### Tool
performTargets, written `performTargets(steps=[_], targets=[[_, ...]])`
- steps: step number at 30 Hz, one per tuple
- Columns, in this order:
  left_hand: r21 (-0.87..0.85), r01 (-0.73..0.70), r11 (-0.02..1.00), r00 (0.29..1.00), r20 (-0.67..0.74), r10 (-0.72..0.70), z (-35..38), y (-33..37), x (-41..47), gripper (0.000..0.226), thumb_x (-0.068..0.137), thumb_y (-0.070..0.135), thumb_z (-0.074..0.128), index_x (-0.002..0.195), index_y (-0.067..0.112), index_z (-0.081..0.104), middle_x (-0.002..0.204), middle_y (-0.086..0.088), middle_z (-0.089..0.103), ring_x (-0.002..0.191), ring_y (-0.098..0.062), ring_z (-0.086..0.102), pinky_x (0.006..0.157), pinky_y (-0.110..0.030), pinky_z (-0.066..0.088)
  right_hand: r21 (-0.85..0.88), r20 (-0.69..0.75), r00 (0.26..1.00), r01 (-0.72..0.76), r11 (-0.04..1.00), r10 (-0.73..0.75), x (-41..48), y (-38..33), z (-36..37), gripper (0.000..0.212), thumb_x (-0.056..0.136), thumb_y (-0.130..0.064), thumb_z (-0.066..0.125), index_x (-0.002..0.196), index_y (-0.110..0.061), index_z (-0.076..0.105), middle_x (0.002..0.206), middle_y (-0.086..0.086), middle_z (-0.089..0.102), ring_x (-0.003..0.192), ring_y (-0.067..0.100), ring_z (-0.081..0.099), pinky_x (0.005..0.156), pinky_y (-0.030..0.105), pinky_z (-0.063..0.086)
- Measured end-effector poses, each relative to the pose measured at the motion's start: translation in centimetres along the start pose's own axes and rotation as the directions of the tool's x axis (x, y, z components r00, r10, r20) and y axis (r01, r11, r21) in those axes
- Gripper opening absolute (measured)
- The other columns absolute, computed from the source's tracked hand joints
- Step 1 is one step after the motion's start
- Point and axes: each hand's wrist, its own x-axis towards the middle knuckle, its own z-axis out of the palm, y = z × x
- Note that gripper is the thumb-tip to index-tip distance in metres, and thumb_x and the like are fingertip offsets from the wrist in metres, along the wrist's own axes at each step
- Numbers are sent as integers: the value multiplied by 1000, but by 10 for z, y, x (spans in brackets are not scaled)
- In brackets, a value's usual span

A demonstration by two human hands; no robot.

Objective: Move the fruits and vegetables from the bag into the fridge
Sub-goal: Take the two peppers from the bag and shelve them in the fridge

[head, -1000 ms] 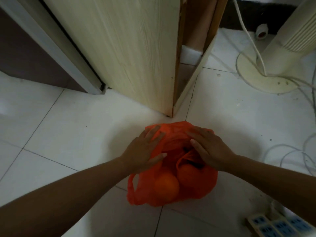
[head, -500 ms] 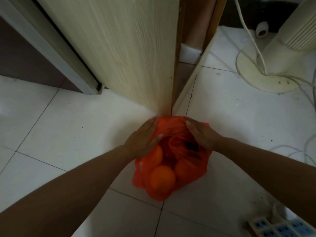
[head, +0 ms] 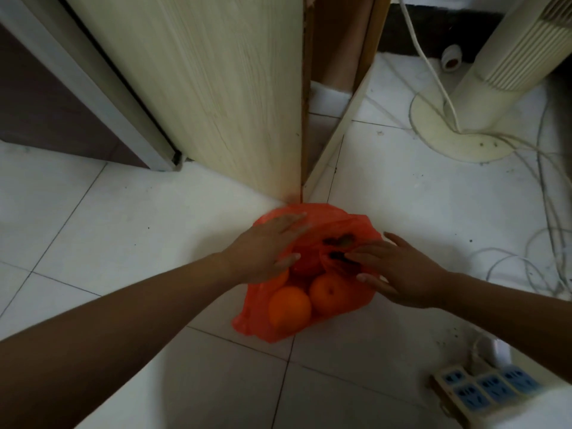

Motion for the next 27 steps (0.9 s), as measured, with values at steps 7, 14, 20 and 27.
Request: performTargets(steps=[7, 14, 20, 27], targets=[[96, 46, 994, 968, 240, -68, 17, -1, -3, 81, 81, 61, 15, 148, 16, 21, 157, -9, 14, 143, -25, 19, 112, -34, 23, 199, -36, 989, -134, 971, 144, -23, 21, -5, 50, 95, -53, 25, 119, -26, 59, 115, -2, 65, 96, 14, 61, 86, 33, 47], [87, 66, 994, 972, 217, -84, 14, 8, -1, 70, 85, 52, 26, 148, 23, 21, 157, -8, 12, 144, -24, 16, 113, -33, 20, 316, -275, 908, -225, 922, 316, -12, 21, -13, 22, 88, -31, 60, 103, -20, 71, 96, 0, 72, 84, 17, 64, 74, 28, 47], [-11, 133, 991, 991, 10, -133, 8, -3, 3, 73, 82, 59, 23, 145, 24, 28, 154, -11, 21, 140, -27, 24, 111, -36, 27, 337, -235, 903, -272, 901, 360, 34, -5, -9, 48, 86, -51, 53, 126, -22, 55, 128, 7, 55, 117, 26, 50, 98, 37, 39], [-64, 394, 917, 908, 183, -377, 16, -19, 4, 75, 92, 51, 43, 150, 19, 6, 158, -12, 1, 143, -30, 14, 115, -36, 16, 377, 135, 913, -407, 832, 386, 53, -11, 12, 51, 99, -42, 32, 145, -20, 28, 153, 5, 26, 139, 23, 25, 112, 34, 18]])
